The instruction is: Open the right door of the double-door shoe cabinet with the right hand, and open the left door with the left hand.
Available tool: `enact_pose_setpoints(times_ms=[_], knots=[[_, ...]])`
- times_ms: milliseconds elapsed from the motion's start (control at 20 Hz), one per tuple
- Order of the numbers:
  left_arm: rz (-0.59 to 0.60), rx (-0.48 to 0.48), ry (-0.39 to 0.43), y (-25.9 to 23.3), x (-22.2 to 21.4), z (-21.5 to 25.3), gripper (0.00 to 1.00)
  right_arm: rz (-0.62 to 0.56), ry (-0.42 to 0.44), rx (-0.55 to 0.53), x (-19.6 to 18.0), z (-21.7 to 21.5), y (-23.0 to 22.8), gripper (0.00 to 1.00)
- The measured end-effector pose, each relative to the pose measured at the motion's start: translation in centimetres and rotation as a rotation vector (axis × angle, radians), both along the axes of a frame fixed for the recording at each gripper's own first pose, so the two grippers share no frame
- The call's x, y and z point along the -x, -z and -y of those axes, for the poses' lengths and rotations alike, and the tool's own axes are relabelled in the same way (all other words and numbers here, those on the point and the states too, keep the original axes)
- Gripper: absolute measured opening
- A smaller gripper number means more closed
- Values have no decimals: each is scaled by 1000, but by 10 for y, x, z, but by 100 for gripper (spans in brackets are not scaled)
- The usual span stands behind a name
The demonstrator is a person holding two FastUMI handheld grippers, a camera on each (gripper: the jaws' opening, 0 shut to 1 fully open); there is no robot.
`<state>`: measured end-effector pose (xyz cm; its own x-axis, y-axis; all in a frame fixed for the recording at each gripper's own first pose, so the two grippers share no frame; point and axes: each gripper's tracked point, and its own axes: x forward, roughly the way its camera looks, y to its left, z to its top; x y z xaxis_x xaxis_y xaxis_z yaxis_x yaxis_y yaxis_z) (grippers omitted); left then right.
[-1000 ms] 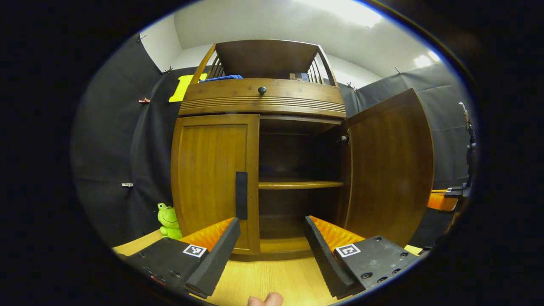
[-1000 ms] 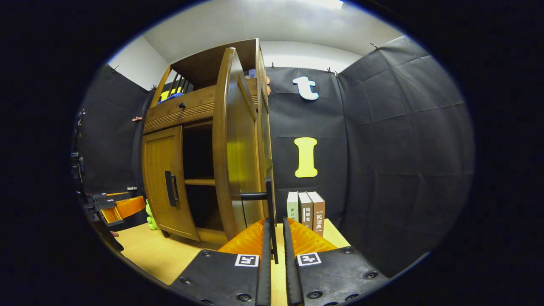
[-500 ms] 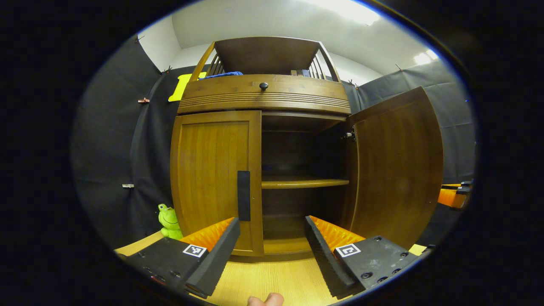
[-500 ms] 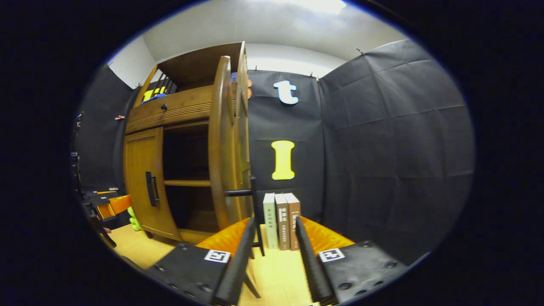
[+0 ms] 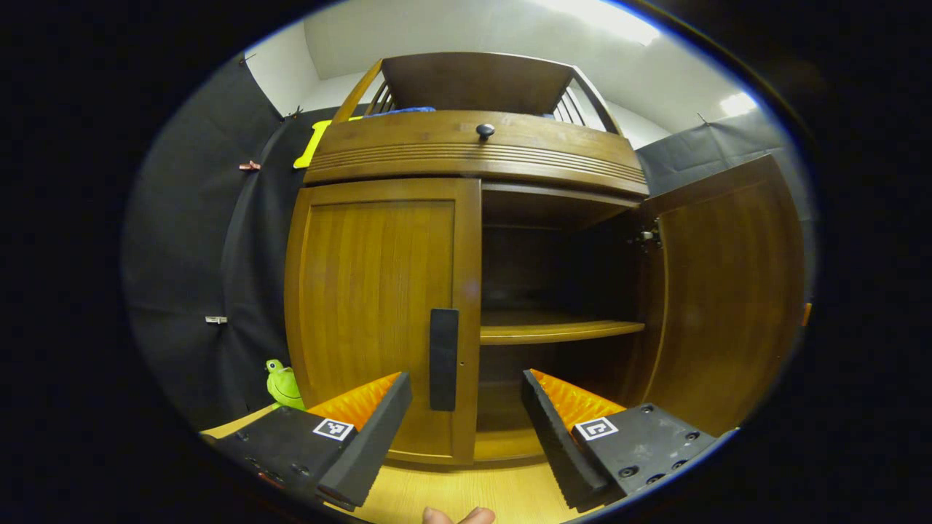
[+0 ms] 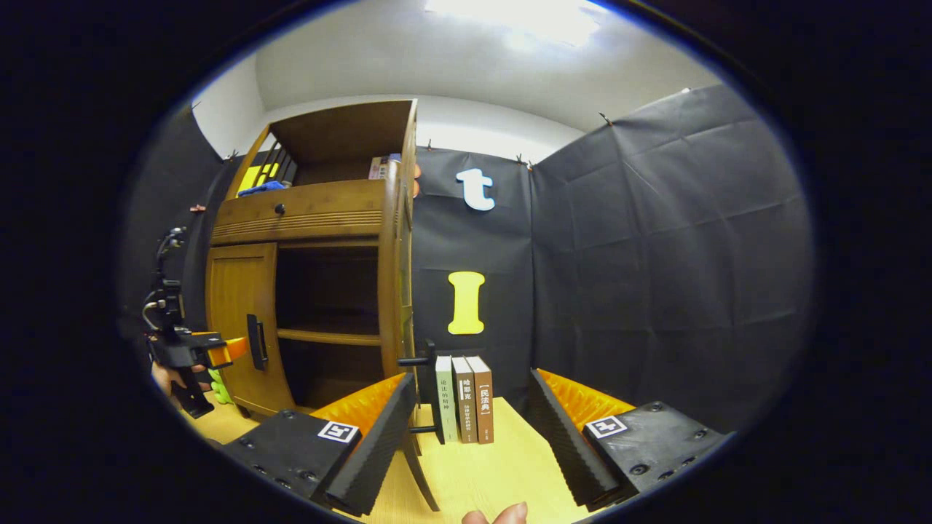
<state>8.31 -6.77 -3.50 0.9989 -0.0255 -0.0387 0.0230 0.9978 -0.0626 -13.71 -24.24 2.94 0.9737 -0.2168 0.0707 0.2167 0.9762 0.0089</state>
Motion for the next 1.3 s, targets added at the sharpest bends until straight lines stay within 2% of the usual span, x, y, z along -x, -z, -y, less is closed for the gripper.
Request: enact_pose_setpoints(times_ms=[200, 400, 600, 850, 950, 1050, 1250, 1300], knots=[[-18, -30, -9, 9, -36, -10, 93, -15, -86, -55, -2, -38, 3, 97], [-33, -41, -19, 15, -66, -20, 92, -33, -120, -53, -9, -56, 7, 97], [-59, -58, -46, 23, -89, -32, 79, -41, -126, -27, -9, -63, 6, 98], [-76, -46, -21, 31, -98, -27, 63, -53, -118, -27, -8, -61, 9, 98], [-79, -50, 2, 31, -100, -19, 49, -55, -115, -31, -9, -62, 9, 97], [-81, -76, -9, 31, -100, -20, 36, -59, -119, -30, -9, -64, 10, 97], [-86, -66, 2, 30, -95, -19, 33, -65, -122, -23, -12, -68, 11, 97], [-82, -71, 3, 28, -92, -20, 31, -63, -122, -25, -11, -69, 10, 100]])
